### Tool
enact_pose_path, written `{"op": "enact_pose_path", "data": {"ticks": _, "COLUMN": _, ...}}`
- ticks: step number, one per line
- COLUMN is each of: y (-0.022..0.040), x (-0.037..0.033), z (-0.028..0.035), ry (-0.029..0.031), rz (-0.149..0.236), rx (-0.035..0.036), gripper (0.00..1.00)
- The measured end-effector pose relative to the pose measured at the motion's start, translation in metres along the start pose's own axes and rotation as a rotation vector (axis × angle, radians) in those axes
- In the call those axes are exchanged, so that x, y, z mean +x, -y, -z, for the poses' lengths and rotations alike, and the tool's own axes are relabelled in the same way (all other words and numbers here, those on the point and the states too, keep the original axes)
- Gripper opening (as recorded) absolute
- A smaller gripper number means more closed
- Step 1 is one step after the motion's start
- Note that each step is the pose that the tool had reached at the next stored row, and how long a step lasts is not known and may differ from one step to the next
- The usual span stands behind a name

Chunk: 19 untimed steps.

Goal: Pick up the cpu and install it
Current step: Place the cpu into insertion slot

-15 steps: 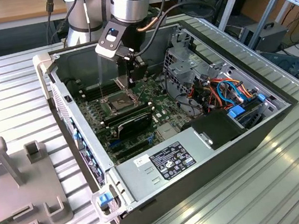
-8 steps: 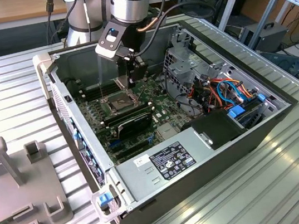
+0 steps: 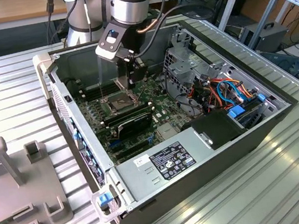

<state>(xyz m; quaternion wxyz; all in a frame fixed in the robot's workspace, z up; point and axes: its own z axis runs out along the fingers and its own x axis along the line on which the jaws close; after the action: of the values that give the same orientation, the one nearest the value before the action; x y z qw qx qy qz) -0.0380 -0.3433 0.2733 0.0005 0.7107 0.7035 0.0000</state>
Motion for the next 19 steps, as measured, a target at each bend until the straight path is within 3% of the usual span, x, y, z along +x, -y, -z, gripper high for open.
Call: {"op": "enact_pose_path", "data": {"ticks": 19, "y": 0.0047, "x": 0.0015, "z": -0.0255, "ry": 0.0, "rz": 0.0, "rx": 0.0001, "gripper": 0.54}}
